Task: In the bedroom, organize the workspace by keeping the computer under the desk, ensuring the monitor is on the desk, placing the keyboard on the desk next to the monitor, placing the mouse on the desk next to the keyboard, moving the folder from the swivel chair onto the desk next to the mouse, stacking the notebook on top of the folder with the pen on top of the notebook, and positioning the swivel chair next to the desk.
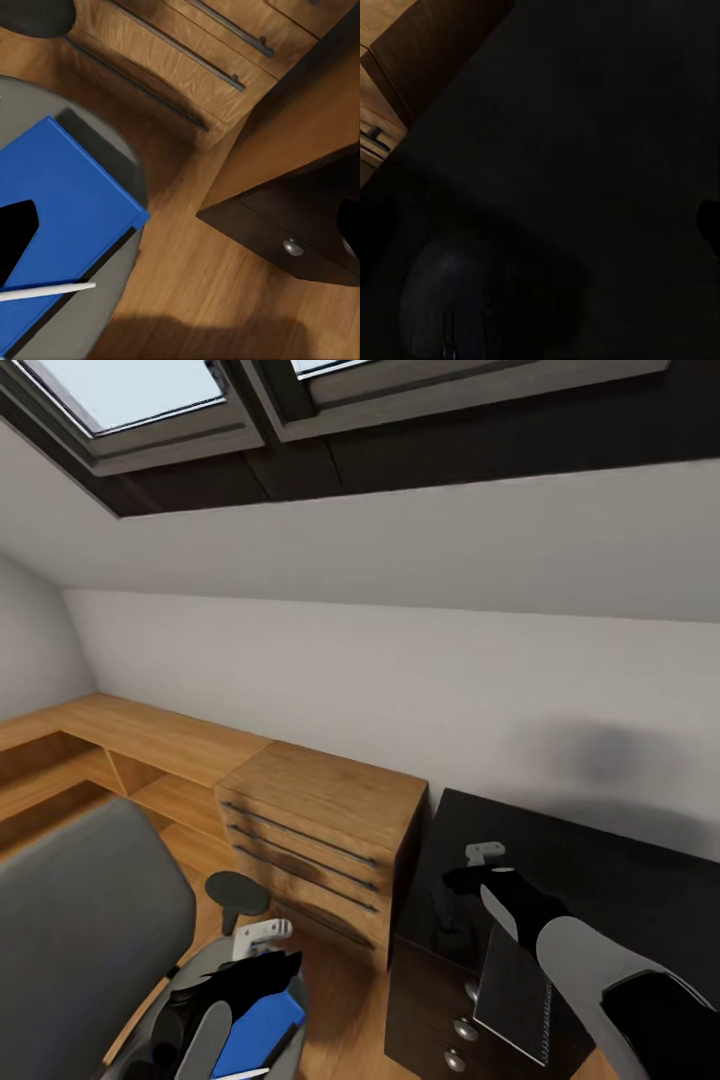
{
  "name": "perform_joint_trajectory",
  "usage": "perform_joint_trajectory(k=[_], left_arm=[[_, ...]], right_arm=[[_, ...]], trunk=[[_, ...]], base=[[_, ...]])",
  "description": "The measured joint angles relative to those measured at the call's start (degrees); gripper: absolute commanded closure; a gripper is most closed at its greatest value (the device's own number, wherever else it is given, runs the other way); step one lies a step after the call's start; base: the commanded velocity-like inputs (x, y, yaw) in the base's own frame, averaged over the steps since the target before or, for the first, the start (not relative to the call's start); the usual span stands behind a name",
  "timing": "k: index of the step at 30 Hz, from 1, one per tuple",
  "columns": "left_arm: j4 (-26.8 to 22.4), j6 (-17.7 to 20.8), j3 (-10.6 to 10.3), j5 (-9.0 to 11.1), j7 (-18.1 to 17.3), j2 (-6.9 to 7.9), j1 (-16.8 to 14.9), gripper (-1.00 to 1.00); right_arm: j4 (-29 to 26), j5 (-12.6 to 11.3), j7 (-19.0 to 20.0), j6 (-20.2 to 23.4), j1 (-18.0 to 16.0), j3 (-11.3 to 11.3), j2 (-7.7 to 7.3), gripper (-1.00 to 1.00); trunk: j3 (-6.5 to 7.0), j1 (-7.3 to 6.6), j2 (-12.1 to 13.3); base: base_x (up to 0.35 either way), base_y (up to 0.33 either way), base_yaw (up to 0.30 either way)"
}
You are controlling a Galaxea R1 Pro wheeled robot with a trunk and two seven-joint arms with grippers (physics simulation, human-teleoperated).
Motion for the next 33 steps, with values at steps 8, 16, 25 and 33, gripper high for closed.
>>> perform_joint_trajectory(k=[8,16,25,33], left_arm=[[-1.4,0.0,0.2,0.0,0.0,-0.04,0.0,-1.00],[-2.0,0.0,2.6,0.0,0.2,-0.05,0.0,-1.00],[-2.1,0.0,4.0,0.1,0.2,0.00,0.0,-1.00],[-2.1,0.0,5.0,0.1,0.2,0.04,0.0,-1.00]], right_arm=[[0.1,0.4,1.7,-0.1,0.1,0.1,1.31,-1.00],[0.3,0.5,2.5,0.3,0.1,0.3,3.63,-1.00],[1.2,0.6,2.5,3.2,0.1,0.1,4.27,-1.00],[1.2,0.3,2.6,6.1,0.1,-0.2,3.93,-1.00]], trunk=[[-0.53,0.67,-1.2],[-1.97,2.43,-4.4],[-3.24,3.97,-7.2],[-3.24,3.97,-7.2]], base=[[0.017,0.000,0.000],[0.000,0.000,0.000],[0.000,0.000,0.000],[0.000,0.000,0.000]])
